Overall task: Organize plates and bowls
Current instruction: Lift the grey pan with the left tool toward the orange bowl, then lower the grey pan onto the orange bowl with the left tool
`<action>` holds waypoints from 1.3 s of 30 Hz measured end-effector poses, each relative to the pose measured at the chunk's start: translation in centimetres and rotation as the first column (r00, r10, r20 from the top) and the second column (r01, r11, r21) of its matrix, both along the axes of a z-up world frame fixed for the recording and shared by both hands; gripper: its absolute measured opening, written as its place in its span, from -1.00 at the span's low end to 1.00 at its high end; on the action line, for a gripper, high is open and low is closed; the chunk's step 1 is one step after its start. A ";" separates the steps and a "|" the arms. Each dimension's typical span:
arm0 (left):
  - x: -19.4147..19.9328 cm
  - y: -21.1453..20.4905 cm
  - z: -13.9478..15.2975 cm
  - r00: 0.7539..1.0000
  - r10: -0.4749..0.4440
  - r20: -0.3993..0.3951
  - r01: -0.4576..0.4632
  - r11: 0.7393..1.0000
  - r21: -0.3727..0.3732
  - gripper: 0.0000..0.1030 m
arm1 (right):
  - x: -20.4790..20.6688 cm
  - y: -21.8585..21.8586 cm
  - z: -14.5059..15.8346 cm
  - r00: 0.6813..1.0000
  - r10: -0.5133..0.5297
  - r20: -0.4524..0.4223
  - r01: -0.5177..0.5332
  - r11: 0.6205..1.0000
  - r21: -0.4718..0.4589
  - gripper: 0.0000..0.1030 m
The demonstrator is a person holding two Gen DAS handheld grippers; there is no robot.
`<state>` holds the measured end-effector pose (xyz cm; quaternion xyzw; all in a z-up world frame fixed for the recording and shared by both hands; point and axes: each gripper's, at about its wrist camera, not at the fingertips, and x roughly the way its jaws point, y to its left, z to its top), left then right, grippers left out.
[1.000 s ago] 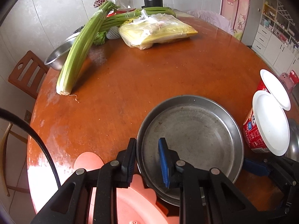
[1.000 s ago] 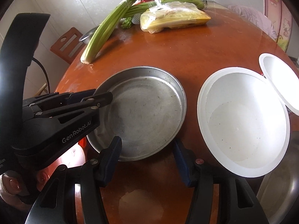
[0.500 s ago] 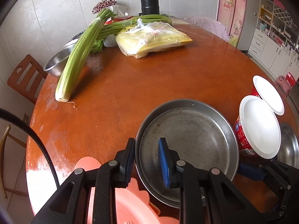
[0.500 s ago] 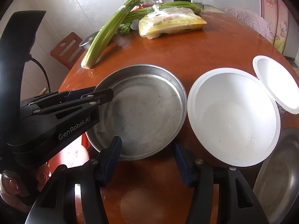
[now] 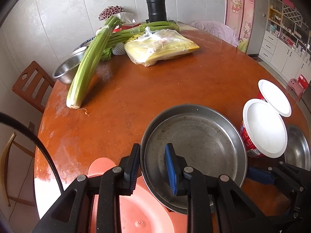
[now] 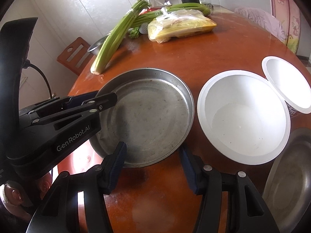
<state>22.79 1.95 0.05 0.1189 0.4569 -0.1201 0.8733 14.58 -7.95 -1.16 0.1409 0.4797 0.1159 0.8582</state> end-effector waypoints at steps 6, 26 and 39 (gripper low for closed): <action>-1.0 0.5 0.9 1.000 0.011 0.018 -0.011 1.000 0.000 -0.50 | -0.7 0.4 1.1 0.999 0.005 0.034 -0.004 1.000 -0.008 0.14; -6.2 4.7 4.6 0.989 0.107 0.099 -0.102 0.993 -0.051 -0.43 | -4.3 4.2 4.7 0.985 0.110 0.135 -0.104 0.993 -0.051 0.14; -9.5 9.4 6.4 0.967 0.214 0.141 -0.204 0.976 -0.081 -0.41 | -6.0 8.2 6.6 0.957 0.225 0.184 -0.213 0.974 -0.082 0.14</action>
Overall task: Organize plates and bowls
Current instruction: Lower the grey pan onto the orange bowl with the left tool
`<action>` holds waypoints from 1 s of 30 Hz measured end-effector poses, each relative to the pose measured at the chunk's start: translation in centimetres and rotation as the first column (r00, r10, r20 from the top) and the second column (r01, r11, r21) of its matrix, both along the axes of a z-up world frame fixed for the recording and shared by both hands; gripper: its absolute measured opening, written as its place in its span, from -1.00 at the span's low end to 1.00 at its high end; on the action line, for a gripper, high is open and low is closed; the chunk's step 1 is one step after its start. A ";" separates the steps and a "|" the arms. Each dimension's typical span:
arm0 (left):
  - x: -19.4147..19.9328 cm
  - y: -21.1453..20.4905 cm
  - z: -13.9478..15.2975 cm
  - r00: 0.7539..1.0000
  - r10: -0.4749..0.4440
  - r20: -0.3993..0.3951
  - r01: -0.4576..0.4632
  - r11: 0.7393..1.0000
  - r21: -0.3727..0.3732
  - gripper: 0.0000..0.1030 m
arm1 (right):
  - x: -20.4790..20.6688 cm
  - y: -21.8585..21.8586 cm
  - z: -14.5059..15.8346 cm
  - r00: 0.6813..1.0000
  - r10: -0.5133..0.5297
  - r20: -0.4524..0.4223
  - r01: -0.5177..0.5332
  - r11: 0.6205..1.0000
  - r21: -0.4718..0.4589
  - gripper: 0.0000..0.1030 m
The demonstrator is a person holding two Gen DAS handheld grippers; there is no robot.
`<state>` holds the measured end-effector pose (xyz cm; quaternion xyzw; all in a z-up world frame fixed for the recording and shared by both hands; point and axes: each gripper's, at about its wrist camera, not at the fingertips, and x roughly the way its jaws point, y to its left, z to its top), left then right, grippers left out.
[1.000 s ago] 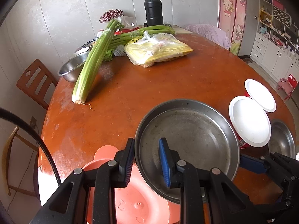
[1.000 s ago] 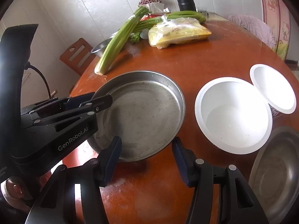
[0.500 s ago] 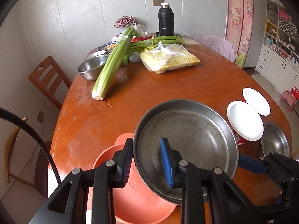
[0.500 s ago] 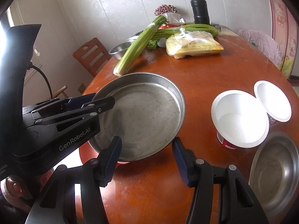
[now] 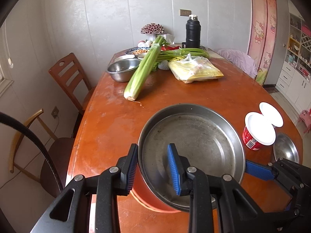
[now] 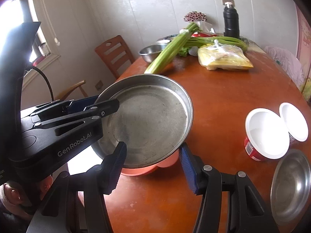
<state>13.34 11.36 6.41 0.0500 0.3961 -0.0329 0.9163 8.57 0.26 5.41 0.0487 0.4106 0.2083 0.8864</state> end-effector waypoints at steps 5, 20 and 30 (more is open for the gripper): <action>-1.1 1.9 0.3 0.999 0.045 0.007 -0.045 0.999 -0.001 -0.39 | -0.1 1.6 0.6 0.999 0.045 0.018 -0.045 0.999 -0.006 0.14; -1.8 4.1 -0.9 0.995 0.102 -0.023 -0.102 0.995 -0.020 -0.31 | -0.5 4.1 -0.3 0.993 0.118 0.002 -0.118 0.992 -0.034 0.14; -1.5 4.2 -3.2 0.991 0.111 -0.077 -0.114 0.993 -0.033 -0.31 | -0.3 4.3 -2.2 0.990 0.136 -0.047 -0.139 0.989 -0.047 0.14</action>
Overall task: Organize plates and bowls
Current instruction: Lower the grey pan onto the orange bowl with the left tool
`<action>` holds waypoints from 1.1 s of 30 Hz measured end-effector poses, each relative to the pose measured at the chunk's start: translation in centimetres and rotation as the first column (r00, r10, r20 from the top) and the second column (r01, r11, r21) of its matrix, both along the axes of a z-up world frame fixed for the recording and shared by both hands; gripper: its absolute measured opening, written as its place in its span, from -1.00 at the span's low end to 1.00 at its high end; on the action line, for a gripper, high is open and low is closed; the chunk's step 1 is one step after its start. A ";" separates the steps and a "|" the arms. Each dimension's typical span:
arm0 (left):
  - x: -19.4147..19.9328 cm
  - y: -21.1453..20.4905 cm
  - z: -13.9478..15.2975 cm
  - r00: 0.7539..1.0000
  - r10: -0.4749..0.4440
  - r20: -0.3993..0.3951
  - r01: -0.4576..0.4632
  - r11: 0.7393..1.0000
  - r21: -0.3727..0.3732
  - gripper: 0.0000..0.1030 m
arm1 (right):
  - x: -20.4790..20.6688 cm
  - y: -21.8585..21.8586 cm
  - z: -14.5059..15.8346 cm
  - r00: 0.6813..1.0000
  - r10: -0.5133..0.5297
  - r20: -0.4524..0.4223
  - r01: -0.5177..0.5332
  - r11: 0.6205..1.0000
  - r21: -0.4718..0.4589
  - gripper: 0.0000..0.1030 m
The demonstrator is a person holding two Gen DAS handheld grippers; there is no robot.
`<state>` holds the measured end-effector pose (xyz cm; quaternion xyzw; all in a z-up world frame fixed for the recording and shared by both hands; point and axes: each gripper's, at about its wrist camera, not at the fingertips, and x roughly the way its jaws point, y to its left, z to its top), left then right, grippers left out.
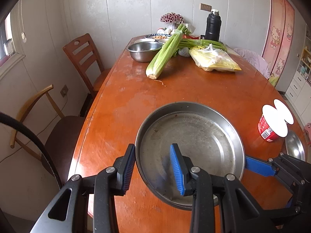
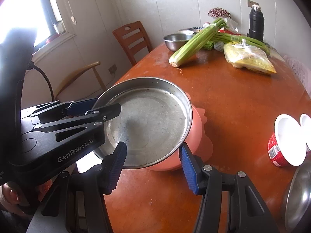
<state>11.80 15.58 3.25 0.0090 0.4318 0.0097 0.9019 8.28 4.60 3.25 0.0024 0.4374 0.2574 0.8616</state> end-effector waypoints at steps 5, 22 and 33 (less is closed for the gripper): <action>0.1 -0.1 -1.0 1.000 0.000 -0.023 -0.001 1.000 -0.011 -0.31 | 0.1 -0.1 -0.8 1.000 0.003 -0.023 -0.003 1.000 -0.010 0.14; 1.6 -0.9 -2.8 0.997 -0.020 -0.076 0.020 1.000 -0.008 -0.30 | 1.4 -0.6 -2.5 0.997 -0.010 -0.074 0.007 1.000 -0.030 0.14; 2.8 -1.0 -3.6 0.994 -0.026 -0.102 0.024 1.000 -0.017 -0.30 | 2.2 -0.4 -2.9 0.996 -0.020 -0.083 0.016 0.999 -0.050 0.14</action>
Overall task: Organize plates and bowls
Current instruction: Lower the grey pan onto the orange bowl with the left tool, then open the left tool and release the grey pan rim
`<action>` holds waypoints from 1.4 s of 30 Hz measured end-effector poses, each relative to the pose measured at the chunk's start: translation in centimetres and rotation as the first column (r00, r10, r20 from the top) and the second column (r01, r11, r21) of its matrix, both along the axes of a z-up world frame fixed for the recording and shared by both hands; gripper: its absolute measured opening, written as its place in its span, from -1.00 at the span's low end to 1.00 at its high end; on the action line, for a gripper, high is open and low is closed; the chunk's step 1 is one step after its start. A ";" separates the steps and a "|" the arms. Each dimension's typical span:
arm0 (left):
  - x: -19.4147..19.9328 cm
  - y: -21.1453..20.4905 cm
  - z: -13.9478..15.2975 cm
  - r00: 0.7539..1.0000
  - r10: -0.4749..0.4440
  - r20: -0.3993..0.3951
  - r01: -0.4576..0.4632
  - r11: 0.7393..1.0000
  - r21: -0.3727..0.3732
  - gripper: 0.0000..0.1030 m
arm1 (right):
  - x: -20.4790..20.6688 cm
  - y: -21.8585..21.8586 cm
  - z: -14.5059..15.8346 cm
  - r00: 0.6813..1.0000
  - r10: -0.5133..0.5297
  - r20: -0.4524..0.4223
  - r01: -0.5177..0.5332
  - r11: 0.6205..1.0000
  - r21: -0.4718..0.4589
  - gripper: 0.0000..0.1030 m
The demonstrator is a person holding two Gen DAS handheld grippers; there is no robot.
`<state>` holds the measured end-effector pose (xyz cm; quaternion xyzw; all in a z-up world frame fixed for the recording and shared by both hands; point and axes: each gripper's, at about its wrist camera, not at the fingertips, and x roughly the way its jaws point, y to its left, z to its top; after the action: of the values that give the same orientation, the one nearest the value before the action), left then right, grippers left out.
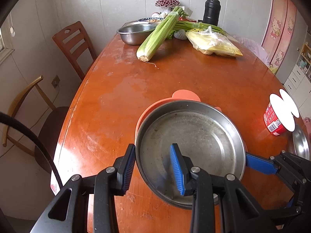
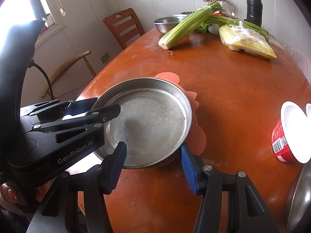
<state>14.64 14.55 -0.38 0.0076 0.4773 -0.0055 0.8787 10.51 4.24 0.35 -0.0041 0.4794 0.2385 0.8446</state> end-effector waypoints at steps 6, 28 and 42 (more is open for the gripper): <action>0.3 0.1 -0.1 1.000 0.001 0.000 -0.001 1.000 0.001 -0.29 | 0.3 0.4 -0.3 1.000 0.006 -0.004 -0.007 1.000 -0.021 0.14; 0.4 1.1 -0.2 1.000 0.019 -0.002 -0.019 0.999 -0.037 -0.29 | 0.2 0.9 -0.2 1.000 0.018 0.007 -0.018 0.999 -0.035 0.14; -1.1 1.5 1.3 0.999 0.020 0.033 -0.018 0.998 -0.055 -0.29 | -0.1 0.7 0.1 1.000 -0.011 0.026 0.012 0.999 -0.053 0.14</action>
<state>13.55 16.03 0.89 -0.0210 0.4620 -0.0101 0.8866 10.41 4.98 0.43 -0.0269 0.4746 0.2209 0.8516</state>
